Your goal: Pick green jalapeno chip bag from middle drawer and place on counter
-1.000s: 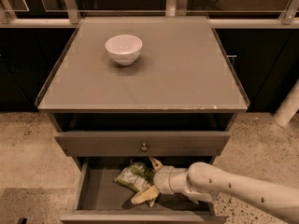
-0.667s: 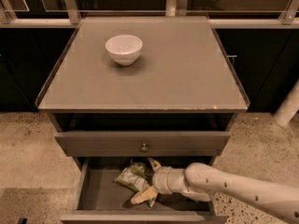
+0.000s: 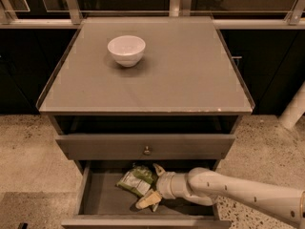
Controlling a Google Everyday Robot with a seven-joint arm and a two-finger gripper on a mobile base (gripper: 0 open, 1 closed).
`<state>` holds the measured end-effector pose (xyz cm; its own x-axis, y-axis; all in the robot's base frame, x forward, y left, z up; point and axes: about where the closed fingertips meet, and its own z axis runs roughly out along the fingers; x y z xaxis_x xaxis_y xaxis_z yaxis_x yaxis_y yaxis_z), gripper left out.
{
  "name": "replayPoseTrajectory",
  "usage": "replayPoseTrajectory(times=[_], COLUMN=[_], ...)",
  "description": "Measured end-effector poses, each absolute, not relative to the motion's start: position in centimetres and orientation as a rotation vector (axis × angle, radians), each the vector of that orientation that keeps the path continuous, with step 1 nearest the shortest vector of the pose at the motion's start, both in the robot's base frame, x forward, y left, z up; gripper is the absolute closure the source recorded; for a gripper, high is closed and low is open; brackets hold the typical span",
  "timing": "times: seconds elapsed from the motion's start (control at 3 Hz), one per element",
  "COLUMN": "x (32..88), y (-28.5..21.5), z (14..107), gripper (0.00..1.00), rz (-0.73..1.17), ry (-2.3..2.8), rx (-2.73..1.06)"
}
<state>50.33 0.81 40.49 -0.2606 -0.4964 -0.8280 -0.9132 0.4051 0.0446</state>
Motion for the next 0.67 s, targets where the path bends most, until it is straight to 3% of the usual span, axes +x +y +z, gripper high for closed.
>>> replayPoseTrajectory(times=[0.67], x=[51.0], y=[0.6], z=[37.8], gripper=[0.00], rz=[0.693], ry=[1.955], rx=[-1.188])
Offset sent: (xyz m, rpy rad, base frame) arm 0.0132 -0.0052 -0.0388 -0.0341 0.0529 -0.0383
